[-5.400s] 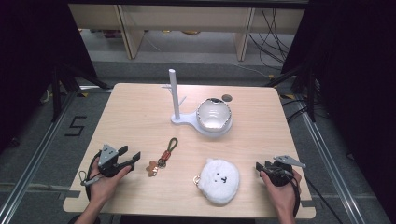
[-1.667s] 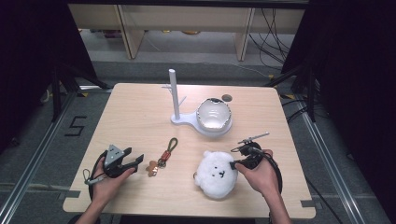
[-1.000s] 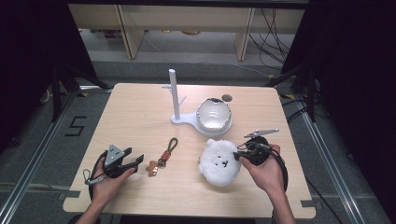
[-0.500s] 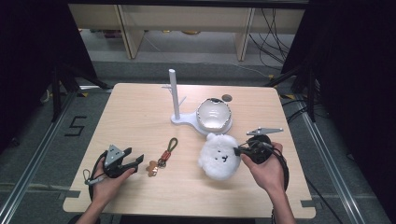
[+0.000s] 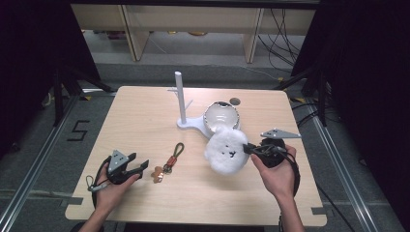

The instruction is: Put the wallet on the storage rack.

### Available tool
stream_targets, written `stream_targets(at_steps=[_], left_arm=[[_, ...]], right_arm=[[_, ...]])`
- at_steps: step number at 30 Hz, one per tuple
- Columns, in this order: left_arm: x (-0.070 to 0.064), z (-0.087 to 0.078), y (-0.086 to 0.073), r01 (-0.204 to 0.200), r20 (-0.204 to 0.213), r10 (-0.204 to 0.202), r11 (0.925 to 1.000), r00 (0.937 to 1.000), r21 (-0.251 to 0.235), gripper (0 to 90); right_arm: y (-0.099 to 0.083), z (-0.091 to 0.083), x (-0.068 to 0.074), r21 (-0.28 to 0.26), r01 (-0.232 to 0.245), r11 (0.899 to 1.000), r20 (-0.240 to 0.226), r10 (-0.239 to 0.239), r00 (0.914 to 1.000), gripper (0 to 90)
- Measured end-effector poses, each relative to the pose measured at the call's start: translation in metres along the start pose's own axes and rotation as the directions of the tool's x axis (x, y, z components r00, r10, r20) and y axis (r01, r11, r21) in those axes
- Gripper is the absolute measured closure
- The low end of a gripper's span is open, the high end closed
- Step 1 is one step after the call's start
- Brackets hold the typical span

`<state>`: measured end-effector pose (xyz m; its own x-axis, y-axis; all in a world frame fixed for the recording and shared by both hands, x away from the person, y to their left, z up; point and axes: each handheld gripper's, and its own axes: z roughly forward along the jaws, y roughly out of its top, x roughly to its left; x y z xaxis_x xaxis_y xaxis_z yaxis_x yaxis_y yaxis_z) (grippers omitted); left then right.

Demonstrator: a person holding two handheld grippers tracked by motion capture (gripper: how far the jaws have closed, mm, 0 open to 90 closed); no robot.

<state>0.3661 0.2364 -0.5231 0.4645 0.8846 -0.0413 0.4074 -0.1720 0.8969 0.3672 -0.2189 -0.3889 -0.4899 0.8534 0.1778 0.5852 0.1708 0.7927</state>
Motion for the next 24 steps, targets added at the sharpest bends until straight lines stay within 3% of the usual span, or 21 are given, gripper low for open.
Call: stream_targets(at_steps=[3, 4, 6, 11, 12, 18, 20, 23, 24], left_arm=[[0.000, 0.000, 0.000, 0.001, -0.002, -0.001, 1.0000, 1.0000, 0.002, 38.5], [0.000, 0.000, 0.000, 0.001, -0.003, -0.001, 1.0000, 1.0000, 0.001, 38.5], [0.000, 0.000, 0.000, 0.001, -0.003, -0.001, 1.0000, 1.0000, 0.001, 38.5], [0.001, 0.000, 0.000, 0.000, 0.002, 0.000, 1.0000, 1.0000, -0.001, 38.5], [0.001, 0.000, 0.000, 0.000, 0.002, 0.000, 1.0000, 1.0000, -0.001, 38.5], [0.001, 0.000, 0.000, 0.001, 0.003, -0.001, 1.0000, 1.0000, -0.002, 38.5], [0.001, 0.000, 0.000, 0.001, 0.003, -0.001, 1.0000, 1.0000, -0.001, 38.5], [0.001, 0.000, 0.000, 0.001, 0.003, -0.001, 1.0000, 1.0000, -0.001, 38.5], [0.001, 0.000, 0.000, 0.001, 0.004, -0.001, 1.0000, 1.0000, -0.001, 38.5]], right_arm=[[0.002, -0.001, 0.000, -0.043, 0.007, 0.999, 0.011, -0.006, 0.9999, 85.6], [0.003, -0.001, 0.002, -0.048, -0.025, 0.999, 0.001, 0.025, 0.9997, 85.6], [0.004, 0.000, -0.001, -0.069, -0.002, 0.998, 0.005, 0.002, 1.0000, 85.7], [0.011, 0.000, 0.001, -0.109, -0.040, 0.993, -0.002, 0.040, 0.9992, 85.7], [0.013, 0.000, -0.001, -0.121, -0.021, 0.992, 0.002, 0.021, 0.9998, 85.7], [0.024, 0.001, 0.001, -0.143, -0.035, 0.989, 0.010, 0.037, 0.9993, 85.7], [0.031, 0.004, -0.001, -0.167, -0.012, 0.986, 0.009, 0.014, 0.9999, 85.7], [0.036, 0.005, 0.001, -0.180, -0.038, 0.983, 0.001, 0.039, 0.9993, 85.7], [0.040, 0.007, -0.001, -0.193, -0.014, 0.981, 0.011, 0.016, 0.9998, 85.7]])
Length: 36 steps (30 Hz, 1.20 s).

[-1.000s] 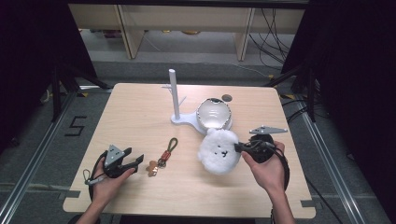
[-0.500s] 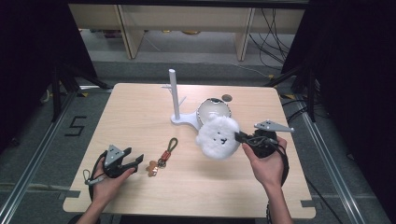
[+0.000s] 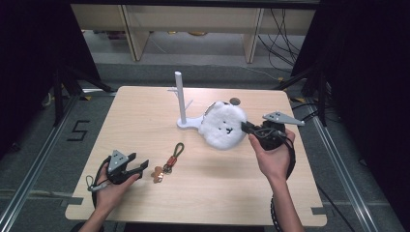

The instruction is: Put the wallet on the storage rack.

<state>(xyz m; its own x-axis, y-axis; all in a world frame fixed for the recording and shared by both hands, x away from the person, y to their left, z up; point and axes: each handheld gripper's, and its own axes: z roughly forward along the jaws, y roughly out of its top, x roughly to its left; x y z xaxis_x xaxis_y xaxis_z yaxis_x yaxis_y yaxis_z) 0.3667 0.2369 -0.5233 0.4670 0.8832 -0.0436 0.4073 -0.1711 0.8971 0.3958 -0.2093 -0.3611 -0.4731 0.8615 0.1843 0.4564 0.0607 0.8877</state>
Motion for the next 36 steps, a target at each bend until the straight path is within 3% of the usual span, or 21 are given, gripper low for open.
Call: stream_targets(at_steps=[8, 14, 15, 16, 19, 25, 28, 31, 32, 34, 36], left_arm=[[0.000, 0.000, 0.000, 0.000, 0.001, 0.000, 1.0000, 1.0000, 0.001, 38.5], [0.000, 0.000, 0.000, 0.000, 0.001, 0.000, 1.0000, 1.0000, 0.000, 38.5], [0.000, 0.000, 0.000, 0.000, 0.002, 0.000, 1.0000, 1.0000, 0.000, 38.5], [0.000, 0.000, 0.000, 0.000, 0.002, 0.000, 1.0000, 1.0000, 0.001, 38.6], [0.000, 0.000, 0.000, 0.001, 0.003, -0.001, 1.0000, 1.0000, 0.002, 38.5], [0.000, 0.000, 0.000, 0.004, 0.005, -0.004, 1.0000, 1.0000, -0.001, 38.4], [0.000, 0.000, 0.000, 0.002, 0.005, -0.002, 1.0000, 1.0000, -0.002, 38.5], [0.000, 0.000, 0.000, 0.002, 0.006, -0.002, 1.0000, 1.0000, -0.002, 38.5], [0.000, 0.000, 0.000, 0.002, 0.005, -0.002, 1.0000, 1.0000, -0.002, 38.5], [0.000, 0.000, 0.000, 0.003, 0.006, -0.003, 1.0000, 1.0000, -0.002, 38.5], [0.001, 0.000, 0.000, 0.002, 0.006, -0.002, 1.0000, 1.0000, -0.002, 38.5]], right_arm=[[0.012, 0.012, -0.001, -0.033, -0.011, 0.999, -0.001, 0.011, 0.9999, 85.7], [0.024, 0.023, -0.005, -0.076, -0.049, 0.996, 0.008, 0.050, 0.9987, 85.7], [0.027, 0.025, -0.008, -0.076, -0.016, 0.997, 0.008, 0.017, 0.9998, 85.7], [0.028, 0.026, -0.007, -0.069, -0.054, 0.996, 0.017, 0.055, 0.9983, 85.7], [0.031, 0.033, -0.011, -0.086, -0.052, 0.995, 0.016, 0.054, 0.9984, 85.6], [0.033, 0.042, -0.016, -0.094, -0.051, 0.994, 0.041, 0.055, 0.9976, 85.6], [0.029, 0.051, -0.019, -0.116, -0.070, 0.991, 0.069, 0.078, 0.9946, 85.6], [0.025, 0.058, -0.024, -0.120, -0.045, 0.992, 0.098, 0.057, 0.9936, 85.6], [0.024, 0.059, -0.023, -0.121, -0.073, 0.990, 0.102, 0.085, 0.9911, 85.5], [0.022, 0.063, -0.025, -0.129, -0.053, 0.990, 0.115, 0.068, 0.9910, 85.5], [0.020, 0.066, -0.024, -0.126, -0.090, 0.988, 0.119, 0.105, 0.9874, 85.5]])
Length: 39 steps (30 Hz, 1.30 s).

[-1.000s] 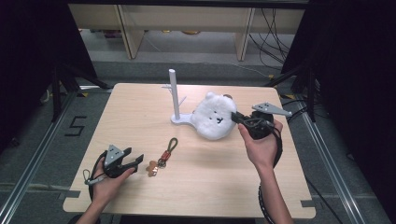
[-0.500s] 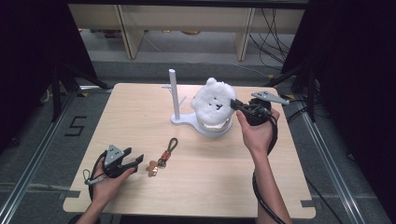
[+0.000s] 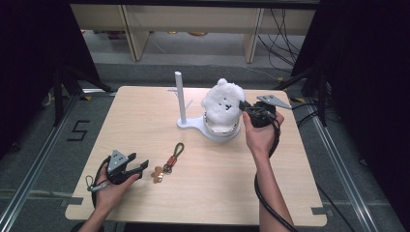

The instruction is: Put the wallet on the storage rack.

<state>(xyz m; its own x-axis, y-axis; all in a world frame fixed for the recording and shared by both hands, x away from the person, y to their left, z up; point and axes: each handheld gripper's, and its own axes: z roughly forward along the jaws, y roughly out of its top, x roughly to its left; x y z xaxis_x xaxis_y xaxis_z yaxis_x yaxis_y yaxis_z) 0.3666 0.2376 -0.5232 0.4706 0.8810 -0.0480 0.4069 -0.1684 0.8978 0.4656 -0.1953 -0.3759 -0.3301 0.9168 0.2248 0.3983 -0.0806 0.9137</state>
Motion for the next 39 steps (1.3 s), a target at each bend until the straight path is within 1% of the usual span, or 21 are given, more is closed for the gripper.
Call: stream_targets(at_steps=[1, 2, 5, 7, 8, 9, 13, 15, 19, 20, 22, 26, 27, 28, 29, 31, 32, 33, 35, 37, 39], left_arm=[[0.000, 0.000, 0.000, -0.001, 0.000, 0.001, 1.0000, 1.0000, 0.000, 38.4], [0.000, 0.000, 0.000, -0.001, -0.001, 0.001, 1.0000, 1.0000, 0.001, 38.4], [0.000, 0.000, 0.000, -0.001, -0.001, 0.001, 1.0000, 1.0000, 0.002, 38.5], [0.000, 0.000, 0.000, -0.001, -0.001, 0.001, 1.0000, 1.0000, 0.002, 38.5], [0.000, 0.000, 0.000, -0.001, -0.001, 0.001, 1.0000, 1.0000, 0.002, 38.4], [0.000, 0.000, 0.000, -0.001, -0.001, 0.001, 1.0000, 1.0000, 0.001, 38.4], [0.000, 0.000, 0.000, -0.001, -0.001, 0.001, 1.0000, 1.0000, 0.001, 38.5], [0.000, 0.000, 0.000, -0.001, 0.000, 0.001, 1.0000, 1.0000, 0.002, 38.5], [0.000, 0.000, 0.000, -0.001, 0.000, 0.001, 1.0000, 1.0000, 0.001, 38.5], [0.000, 0.000, 0.000, -0.001, 0.000, 0.001, 1.0000, 1.0000, 0.002, 38.5], [0.000, 0.000, 0.000, -0.001, 0.000, 0.001, 1.0000, 1.0000, 0.001, 38.5], [0.000, 0.000, 0.000, -0.001, 0.000, 0.001, 1.0000, 1.0000, 0.000, 38.4], [0.000, 0.000, 0.000, 0.000, 0.000, 0.000, 1.0000, 1.0000, 0.001, 38.4], [0.000, 0.000, 0.000, 0.000, 0.000, 0.000, 1.0000, 1.0000, 0.001, 38.5], [0.000, 0.000, 0.000, -0.001, 0.001, 0.001, 1.0000, 1.0000, 0.001, 38.5], [0.000, 0.000, 0.000, 0.000, 0.001, 0.000, 1.0000, 1.0000, 0.000, 38.4], [0.000, 0.000, 0.000, 0.000, 0.000, 0.000, 1.0000, 1.0000, -0.002, 38.4], [0.000, 0.000, 0.000, 0.000, 0.000, 0.000, 1.0000, 1.0000, -0.002, 38.4], [0.000, 0.000, 0.000, 0.000, 0.001, 0.000, 1.0000, 1.0000, 0.000, 38.4], [0.000, 0.000, 0.000, -0.002, 0.002, 0.002, 1.0000, 1.0000, 0.000, 38.4], [-0.001, 0.000, 0.000, -0.001, 0.002, 0.001, 1.0000, 1.0000, 0.000, 38.4]], right_arm=[[-0.001, 0.002, -0.003, -0.002, 0.037, 0.999, 0.008, -0.037, 0.9993, 85.5], [-0.003, 0.004, -0.002, -0.001, 0.025, 1.000, 0.011, -0.025, 0.9996, 85.5], [-0.005, 0.006, -0.002, 0.004, 0.028, 1.000, 0.023, -0.028, 0.9993, 85.5], [-0.007, 0.010, -0.004, 0.001, 0.059, 0.998, 0.025, -0.059, 0.9980, 85.4], [-0.010, 0.012, -0.001, 0.009, 0.024, 1.000, 0.036, -0.024, 0.9990, 85.4], [-0.011, 0.013, -0.001, 0.011, 0.017, 1.000, 0.036, -0.017, 0.9992, 85.4], [-0.015, 0.019, -0.004, 0.002, 0.056, 0.998, 0.040, -0.057, 0.9976, 85.4], [-0.015, 0.018, -0.003, 0.014, 0.044, 0.999, 0.048, -0.044, 0.9978, 85.4], [-0.021, 0.024, -0.007, 0.002, 0.064, 0.998, 0.061, -0.064, 0.9961, 85.4], [-0.022, 0.023, -0.004, 0.018, 0.034, 0.999, 0.072, -0.035, 0.9968, 85.3], [-0.024, 0.025, -0.007, 0.016, 0.069, 0.997, 0.070, -0.070, 0.9951, 85.3], [-0.028, 0.028, -0.008, 0.011, 0.087, 0.996, 0.076, -0.087, 0.9932, 85.2], [-0.031, 0.029, -0.005, 0.024, 0.057, 0.998, 0.087, -0.059, 0.9945, 85.1], [-0.031, 0.029, -0.005, 0.024, 0.057, 0.998, 0.087, -0.059, 0.9945, 85.1], [-0.032, 0.030, -0.006, 0.011, 0.072, 0.997, 0.086, -0.073, 0.9936, 85.0], [-0.035, 0.033, -0.007, 0.021, 0.099, 0.995, 0.095, -0.101, 0.9904, 84.7], [-0.036, 0.033, -0.007, 0.023, 0.093, 0.995, 0.099, -0.095, 0.9905, 84.5], [-0.037, 0.033, -0.005, 0.026, 0.064, 0.998, 0.101, -0.067, 0.9927, 84.4], [-0.037, 0.033, -0.006, 0.031, 0.075, 0.997, 0.106, -0.078, 0.9912, 84.2], [-0.038, 0.035, -0.009, 0.031, 0.108, 0.994, 0.093, -0.110, 0.9896, 83.3], [-0.039, 0.035, -0.009, 0.033, 0.120, 0.992, 0.106, -0.123, 0.9867, 81.5]])
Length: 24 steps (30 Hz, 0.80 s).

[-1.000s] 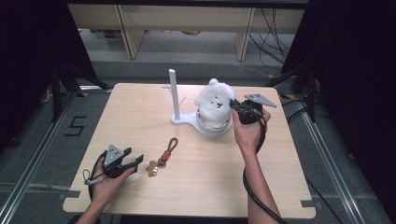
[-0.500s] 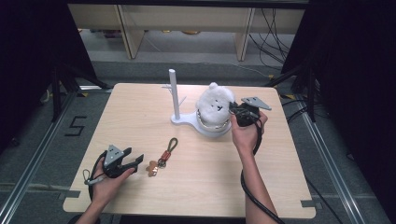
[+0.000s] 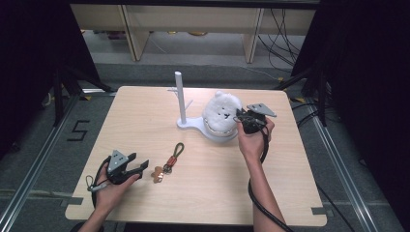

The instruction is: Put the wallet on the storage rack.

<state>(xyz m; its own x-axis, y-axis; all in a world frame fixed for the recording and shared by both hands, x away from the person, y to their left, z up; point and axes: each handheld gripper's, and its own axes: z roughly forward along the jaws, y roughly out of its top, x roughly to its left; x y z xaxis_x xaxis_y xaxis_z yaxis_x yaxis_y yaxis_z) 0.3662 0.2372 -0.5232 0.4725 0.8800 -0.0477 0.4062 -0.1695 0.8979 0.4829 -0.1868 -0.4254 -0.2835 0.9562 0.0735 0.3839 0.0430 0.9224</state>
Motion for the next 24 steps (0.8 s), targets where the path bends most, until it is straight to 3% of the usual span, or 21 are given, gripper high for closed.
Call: stream_targets(at_steps=[7, 8, 10, 11, 13, 14, 15, 16, 19, 20, 21, 24], left_arm=[[0.000, 0.000, 0.000, -0.001, 0.000, 0.001, 1.0000, 1.0000, 0.000, 38.4], [0.000, 0.000, 0.000, 0.000, 0.000, 0.000, 1.0000, 1.0000, 0.001, 38.4], [0.000, 0.000, 0.000, -0.001, 0.000, 0.001, 1.0000, 1.0000, 0.001, 38.5], [0.000, 0.000, 0.000, -0.002, 0.000, 0.002, 1.0000, 1.0000, 0.001, 38.4], [0.000, 0.000, 0.000, -0.002, 0.000, 0.002, 1.0000, 1.0000, 0.002, 38.4], [0.000, 0.000, 0.000, -0.002, 0.000, 0.002, 1.0000, 1.0000, 0.002, 38.4], [0.000, 0.000, 0.000, -0.001, 0.000, 0.001, 1.0000, 1.0000, 0.002, 38.4], [0.000, 0.000, 0.000, 0.000, 0.000, 0.000, 1.0000, 1.0000, 0.001, 38.4], [0.000, 0.000, 0.000, 0.001, -0.001, -0.001, 1.0000, 1.0000, 0.002, 38.4], [0.000, 0.001, 0.000, 0.000, 0.000, 0.000, 1.0000, 1.0000, 0.002, 38.3], [0.000, 0.001, 0.000, 0.000, 0.001, 0.000, 1.0000, 1.0000, 0.003, 38.2], [0.000, 0.000, 0.000, -0.002, 0.000, 0.002, 1.0000, 1.0000, 0.002, 38.1]], right_arm=[[0.002, -0.001, 0.000, 0.024, -0.016, 1.000, 0.006, 0.016, 0.9999, 73.7], [0.002, 0.000, -0.002, 0.020, 0.001, 1.000, 0.003, -0.001, 1.0000, 72.3], [0.002, -0.001, -0.001, 0.026, -0.017, 1.000, -0.003, 0.017, 0.9998, 68.6], [0.002, -0.001, -0.003, 0.019, -0.003, 1.000, -0.003, 0.003, 1.0000, 67.1], [0.003, -0.003, -0.002, 0.021, -0.012, 1.000, -0.004, 0.012, 0.9999, 63.6], [0.003, -0.005, 0.001, 0.028, -0.048, 0.998, 0.002, 0.048, 0.9988, 61.7], [0.004, -0.005, -0.002, 0.014, -0.011, 1.000, 0.004, 0.011, 0.9999, 59.8], [0.004, -0.007, -0.001, 0.012, -0.033, 0.999, 0.004, 0.033, 0.9994, 58.3], [0.006, -0.010, -0.004, -0.001, -0.009, 1.000, -0.004, 0.009, 0.9999, 55.5], [0.007, -0.014, -0.002, 0.002, -0.032, 0.999, 0.012, 0.032, 0.9994, 52.8], [0.007, -0.016, -0.004, -0.008, -0.018, 1.000, 0.004, 0.018, 0.9998, 52.1], [0.008, -0.021, -0.005, -0.011, -0.036, 0.999, 0.004, 0.036, 0.9993, 50.8]])
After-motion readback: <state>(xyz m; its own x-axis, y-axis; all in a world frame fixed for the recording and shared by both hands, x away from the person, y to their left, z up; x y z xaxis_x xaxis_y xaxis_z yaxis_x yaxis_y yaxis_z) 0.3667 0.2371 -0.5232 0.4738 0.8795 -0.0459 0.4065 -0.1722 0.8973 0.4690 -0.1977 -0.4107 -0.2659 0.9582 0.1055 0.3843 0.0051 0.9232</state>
